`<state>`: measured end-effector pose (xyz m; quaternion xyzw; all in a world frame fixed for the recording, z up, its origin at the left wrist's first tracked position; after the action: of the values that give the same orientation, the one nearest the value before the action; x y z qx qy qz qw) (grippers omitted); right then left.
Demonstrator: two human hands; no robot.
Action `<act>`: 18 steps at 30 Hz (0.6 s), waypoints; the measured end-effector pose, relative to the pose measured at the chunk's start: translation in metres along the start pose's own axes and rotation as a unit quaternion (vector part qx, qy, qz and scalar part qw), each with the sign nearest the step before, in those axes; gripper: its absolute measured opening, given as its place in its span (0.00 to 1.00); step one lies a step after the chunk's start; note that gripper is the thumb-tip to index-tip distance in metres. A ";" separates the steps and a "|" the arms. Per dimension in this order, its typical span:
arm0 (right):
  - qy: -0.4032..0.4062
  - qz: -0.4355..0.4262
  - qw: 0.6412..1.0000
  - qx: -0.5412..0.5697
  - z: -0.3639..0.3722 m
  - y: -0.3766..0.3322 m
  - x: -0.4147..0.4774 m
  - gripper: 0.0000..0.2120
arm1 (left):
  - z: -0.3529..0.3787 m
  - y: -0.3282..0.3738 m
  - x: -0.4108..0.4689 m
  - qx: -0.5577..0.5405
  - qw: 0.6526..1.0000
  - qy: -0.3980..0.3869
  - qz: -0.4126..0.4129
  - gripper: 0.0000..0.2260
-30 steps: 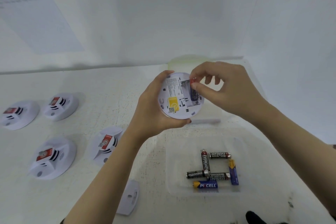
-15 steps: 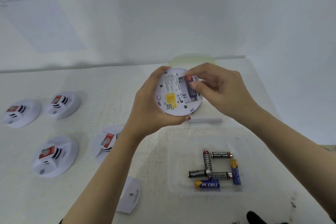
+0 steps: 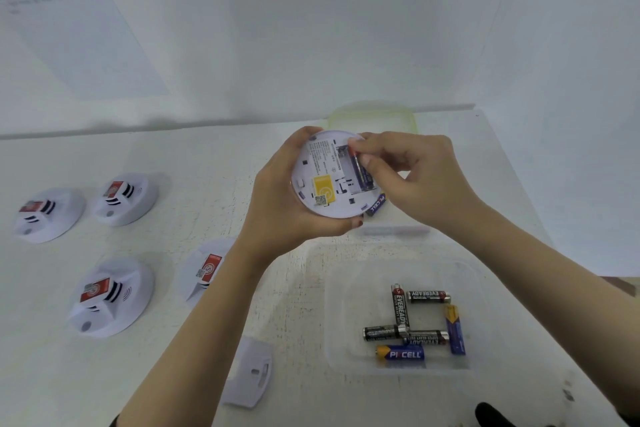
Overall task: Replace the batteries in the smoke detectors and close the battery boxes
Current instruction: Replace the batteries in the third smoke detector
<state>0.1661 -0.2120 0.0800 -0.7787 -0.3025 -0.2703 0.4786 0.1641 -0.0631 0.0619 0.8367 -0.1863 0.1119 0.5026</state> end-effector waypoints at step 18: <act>-0.215 0.182 0.951 -0.126 0.022 0.070 -0.021 0.08 | -0.020 -0.028 0.008 0.022 0.998 0.026 -0.051 0.41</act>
<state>0.2061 -0.2220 0.0152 -0.9142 -0.2148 -0.0406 0.3412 0.1838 -0.0348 0.0519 0.8530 -0.1277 0.1118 0.4936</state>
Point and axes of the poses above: each hand's wrist, its own x-axis towards the middle knuckle, its own z-axis out of the palm, y = z × x, the point moved 9 cm from there along x, towards the middle knuckle, and after that the axes turned 11 degrees about -z, right-handed, at the moved point
